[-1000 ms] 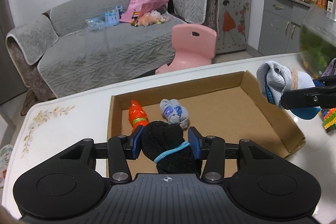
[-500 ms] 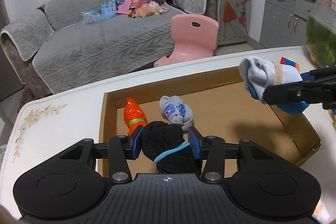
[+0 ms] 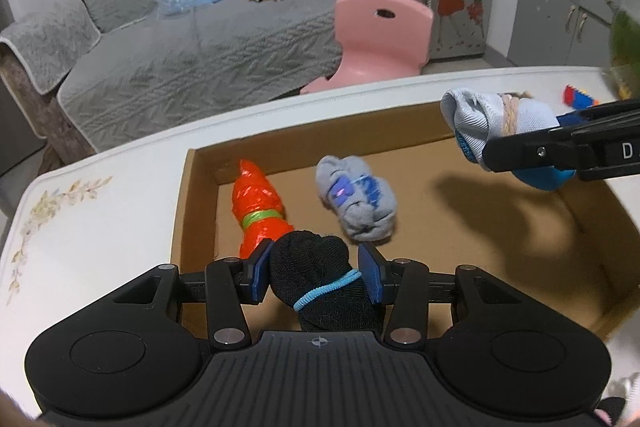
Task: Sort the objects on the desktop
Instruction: 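Carry the black sock and light-blue sock over the tray with both tools, then open both tools to release the black and light-blue socks into the tray, then grasp the clear plastic bundle with the left tool while the right tool grasps a grey sock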
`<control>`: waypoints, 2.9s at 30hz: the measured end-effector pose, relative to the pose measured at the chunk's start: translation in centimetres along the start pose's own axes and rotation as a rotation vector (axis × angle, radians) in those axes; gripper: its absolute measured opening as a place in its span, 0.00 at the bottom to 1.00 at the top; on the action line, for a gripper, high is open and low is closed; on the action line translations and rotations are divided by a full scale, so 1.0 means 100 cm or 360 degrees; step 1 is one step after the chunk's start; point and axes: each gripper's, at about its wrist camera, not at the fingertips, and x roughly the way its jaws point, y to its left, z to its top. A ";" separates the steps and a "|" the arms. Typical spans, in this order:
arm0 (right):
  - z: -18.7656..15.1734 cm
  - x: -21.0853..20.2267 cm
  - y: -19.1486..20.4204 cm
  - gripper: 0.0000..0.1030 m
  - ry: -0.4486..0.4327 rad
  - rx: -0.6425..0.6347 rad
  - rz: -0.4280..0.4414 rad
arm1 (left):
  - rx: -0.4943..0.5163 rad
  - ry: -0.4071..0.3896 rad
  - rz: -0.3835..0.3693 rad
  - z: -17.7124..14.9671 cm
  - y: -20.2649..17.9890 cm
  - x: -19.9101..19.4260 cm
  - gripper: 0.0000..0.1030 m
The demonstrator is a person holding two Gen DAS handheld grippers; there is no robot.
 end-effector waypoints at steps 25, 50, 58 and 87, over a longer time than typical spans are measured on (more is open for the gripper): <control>0.000 0.042 0.028 0.61 0.0031 -0.0132 -0.0225 | 0.0084 0.0037 0.0138 0.003 0.006 0.020 0.94; -0.042 -0.094 0.057 0.74 -0.0223 -0.0116 -0.0082 | -0.0007 -0.0158 0.0043 -0.044 0.004 -0.109 1.00; -0.083 -0.125 0.066 0.80 -0.0271 -0.0112 -0.0035 | -0.0030 -0.0166 0.0048 -0.089 -0.001 -0.145 1.00; -0.200 -0.130 0.071 0.81 -0.0192 -0.0226 -0.0032 | -0.0277 -0.0009 0.0023 -0.221 0.005 -0.172 1.00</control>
